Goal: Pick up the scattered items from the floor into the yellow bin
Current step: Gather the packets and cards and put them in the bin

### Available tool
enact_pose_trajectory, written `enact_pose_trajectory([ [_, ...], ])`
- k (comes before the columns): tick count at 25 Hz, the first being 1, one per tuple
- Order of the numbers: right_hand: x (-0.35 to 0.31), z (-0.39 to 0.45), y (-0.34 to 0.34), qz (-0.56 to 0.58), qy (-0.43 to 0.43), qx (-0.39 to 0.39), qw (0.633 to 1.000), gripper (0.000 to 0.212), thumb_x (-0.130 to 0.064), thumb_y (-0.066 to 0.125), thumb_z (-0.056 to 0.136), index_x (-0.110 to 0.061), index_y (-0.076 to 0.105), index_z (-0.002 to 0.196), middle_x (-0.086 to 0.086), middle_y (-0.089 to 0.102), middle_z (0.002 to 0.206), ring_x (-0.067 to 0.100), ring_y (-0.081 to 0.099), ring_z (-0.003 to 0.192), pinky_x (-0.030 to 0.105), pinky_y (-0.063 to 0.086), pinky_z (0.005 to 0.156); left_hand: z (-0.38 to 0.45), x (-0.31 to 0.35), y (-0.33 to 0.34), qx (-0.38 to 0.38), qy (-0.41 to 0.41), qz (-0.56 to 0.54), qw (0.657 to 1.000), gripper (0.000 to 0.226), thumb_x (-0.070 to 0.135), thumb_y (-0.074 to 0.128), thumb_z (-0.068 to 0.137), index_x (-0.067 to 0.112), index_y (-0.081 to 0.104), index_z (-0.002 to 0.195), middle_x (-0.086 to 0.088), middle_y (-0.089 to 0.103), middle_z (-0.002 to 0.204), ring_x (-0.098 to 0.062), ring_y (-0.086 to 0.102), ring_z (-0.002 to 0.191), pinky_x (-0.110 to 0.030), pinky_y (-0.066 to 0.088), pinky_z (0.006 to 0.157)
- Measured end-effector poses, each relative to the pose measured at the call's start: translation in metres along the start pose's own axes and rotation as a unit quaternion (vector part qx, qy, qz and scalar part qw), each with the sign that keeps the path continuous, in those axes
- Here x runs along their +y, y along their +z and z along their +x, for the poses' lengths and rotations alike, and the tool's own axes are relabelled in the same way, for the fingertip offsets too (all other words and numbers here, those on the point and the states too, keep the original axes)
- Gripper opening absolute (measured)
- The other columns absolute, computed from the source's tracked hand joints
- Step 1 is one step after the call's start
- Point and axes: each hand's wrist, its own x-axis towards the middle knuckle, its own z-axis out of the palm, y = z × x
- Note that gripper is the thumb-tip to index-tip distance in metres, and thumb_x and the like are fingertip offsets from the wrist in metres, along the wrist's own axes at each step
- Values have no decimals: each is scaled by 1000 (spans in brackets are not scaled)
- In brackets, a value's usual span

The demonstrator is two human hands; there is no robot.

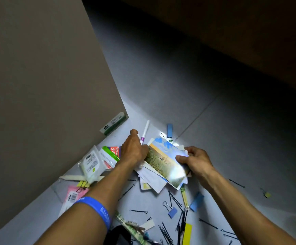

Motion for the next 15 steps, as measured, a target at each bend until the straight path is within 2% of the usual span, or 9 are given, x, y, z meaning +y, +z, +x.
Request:
enact_pose_trajectory([
  [1, 3, -8, -6, 30, -9, 2, 1000, 27, 1, 75, 79, 1, 62, 103, 11, 69, 78, 15, 62, 50, 21, 45, 39, -3, 2, 2, 6, 2, -7, 1000, 35, 27, 57, 91, 17, 43, 121, -8, 57, 111, -28, 56, 95, -33, 42, 78],
  [3, 8, -24, -20, 69, -28, 12, 997, 21, 3, 73, 80, 2, 61, 97, 8, 70, 74, 16, 63, 52, 24, 49, 45, -14, 6, 4, 27, -4, -52, 998, 29, 28, 49, 95, 13, 47, 120, -11, 57, 117, -27, 54, 96, -33, 42, 78],
  [6, 7, -58, -44, 125, -53, 33, 990, 20, 4, 71, 82, -1, 58, 97, 13, 69, 83, 24, 64, 67, 34, 52, 64, -43, 16, -1, 13, -40, -145, 988, 23, 22, 49, 95, 11, 52, 115, -9, 61, 111, -27, 58, 91, -33, 45, 72],
  [8, 5, -89, -60, 152, -63, 42, 985, 19, 4, 70, 83, -6, 57, 92, 10, 71, 82, 22, 65, 64, 31, 54, 61, -70, 26, -8, -15, -59, -178, 982, 25, 15, 48, 92, 1, 62, 108, -16, 67, 107, -35, 62, 92, -38, 49, 74],
  [10, 4, -122, -76, 172, -72, 53, 981, 18, 3, 70, 83, -9, 59, 91, 6, 73, 80, 17, 66, 61, 28, 55, 56, -101, 36, -13, -47, -67, -221, 972, 28, 11, 44, 91, 0, 69, 98, -19, 70, 93, -34, 65, 84, -39, 52, 73],
  [11, 3, -141, -86, 186, -82, 59, 977, 17, 3, 69, 84, -9, 60, 92, 6, 73, 81, 16, 67, 62, 28, 55, 55, -121, 44, -17, -60, -73, -268, 959, 28, 10, 43, 91, 3, 70, 91, -14, 67, 79, -29, 62, 69, -35, 51, 62],
  [13, 3, -182, -108, 215, -108, 78, 967, 16, 1, 68, 85, -6, 60, 97, 7, 74, 84, 16, 67, 64, 28, 56, 58, -161, 68, -21, -80, -97, -391, 911, 26, 11, 41, 90, 8, 61, 74, -4, 51, 53, -19, 43, 42, -21, 36, 43],
  [15, 8, -227, -130, 259, -123, 111, 951, 19, -1, 68, 86, -3, 58, 103, 8, 73, 86, 14, 67, 62, 26, 54, 56, -206, 98, -19, -96, -103, -478, 867, 21, 13, 40, 92, 9, 54, 77, -5, 46, 56, -18, 38, 43, -21, 32, 46],
])
